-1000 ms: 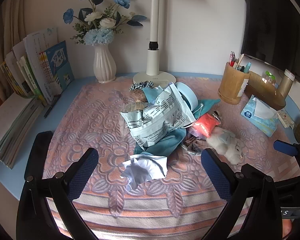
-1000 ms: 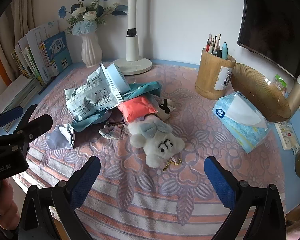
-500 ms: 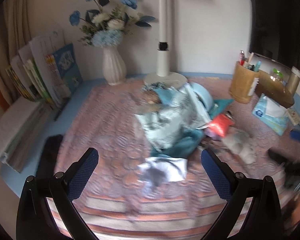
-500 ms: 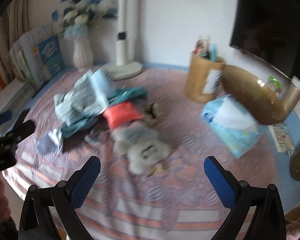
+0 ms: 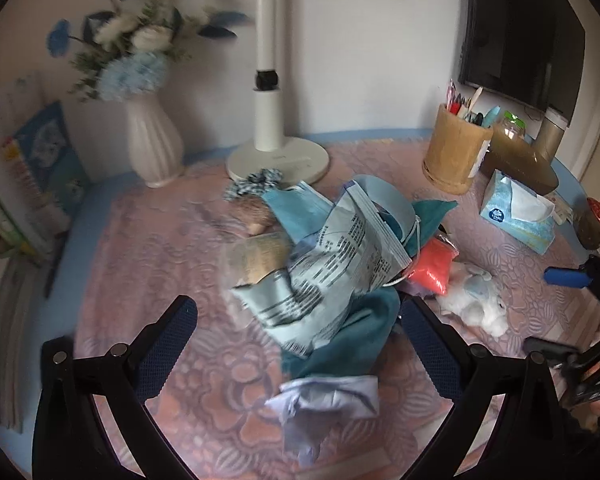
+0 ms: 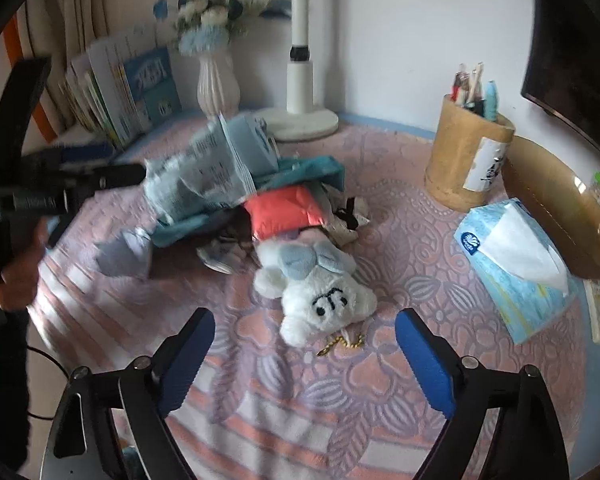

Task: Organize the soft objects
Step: 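Grasp the white plush bunny with the right tool while the left tool grasps the printed snack bag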

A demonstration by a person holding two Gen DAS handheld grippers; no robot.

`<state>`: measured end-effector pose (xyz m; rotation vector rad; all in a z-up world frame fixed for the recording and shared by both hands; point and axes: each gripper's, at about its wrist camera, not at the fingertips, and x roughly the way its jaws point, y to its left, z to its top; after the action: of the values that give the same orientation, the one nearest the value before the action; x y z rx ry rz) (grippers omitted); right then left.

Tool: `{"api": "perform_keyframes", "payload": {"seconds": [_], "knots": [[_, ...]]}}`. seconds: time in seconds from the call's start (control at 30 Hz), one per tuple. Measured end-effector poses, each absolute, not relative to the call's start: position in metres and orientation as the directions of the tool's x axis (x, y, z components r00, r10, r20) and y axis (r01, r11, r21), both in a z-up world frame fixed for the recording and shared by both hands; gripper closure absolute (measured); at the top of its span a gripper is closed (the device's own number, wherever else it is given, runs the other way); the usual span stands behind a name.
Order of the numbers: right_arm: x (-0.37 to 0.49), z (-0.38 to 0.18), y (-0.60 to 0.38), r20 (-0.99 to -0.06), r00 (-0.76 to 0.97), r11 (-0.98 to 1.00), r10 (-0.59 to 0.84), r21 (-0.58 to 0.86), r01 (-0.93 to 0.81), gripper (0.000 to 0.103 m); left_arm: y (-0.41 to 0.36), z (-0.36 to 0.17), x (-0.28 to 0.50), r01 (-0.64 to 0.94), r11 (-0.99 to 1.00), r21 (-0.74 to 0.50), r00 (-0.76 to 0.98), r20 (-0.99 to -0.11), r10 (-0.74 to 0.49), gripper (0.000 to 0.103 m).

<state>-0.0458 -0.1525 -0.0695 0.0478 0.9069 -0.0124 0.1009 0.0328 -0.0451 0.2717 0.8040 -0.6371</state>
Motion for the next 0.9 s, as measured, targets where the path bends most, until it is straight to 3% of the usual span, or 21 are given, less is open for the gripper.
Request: {"api": "perform_keyframes", "payload": {"seconds": [0.23,0.57,0.73,0.9], "knots": [[-0.007,-0.109,-0.163,-0.854,0.52,0.999,0.024,0.034,0.01,0.019,0.018,-0.069,0.129,0.649,0.757,-0.07,0.429,-0.788,-0.441,0.007],[0.014,-0.122,-0.167,-0.865,0.502,1.0,0.029,0.026,-0.012,0.025,0.015,-0.075,0.137,0.648,0.758,-0.072,0.414,-0.802,-0.43,0.017],[0.016,-0.126,-0.164,-0.866,0.499,1.0,0.01,0.001,-0.018,0.027,0.02,-0.071,0.138,0.638,0.769,-0.041,0.445,-0.795,-0.412,0.014],[0.017,-0.126,-0.171,-0.869,0.494,1.0,0.026,0.023,-0.012,0.027,0.019,-0.071,0.149,0.657,0.753,-0.028,0.433,-0.804,-0.408,0.003]]}}
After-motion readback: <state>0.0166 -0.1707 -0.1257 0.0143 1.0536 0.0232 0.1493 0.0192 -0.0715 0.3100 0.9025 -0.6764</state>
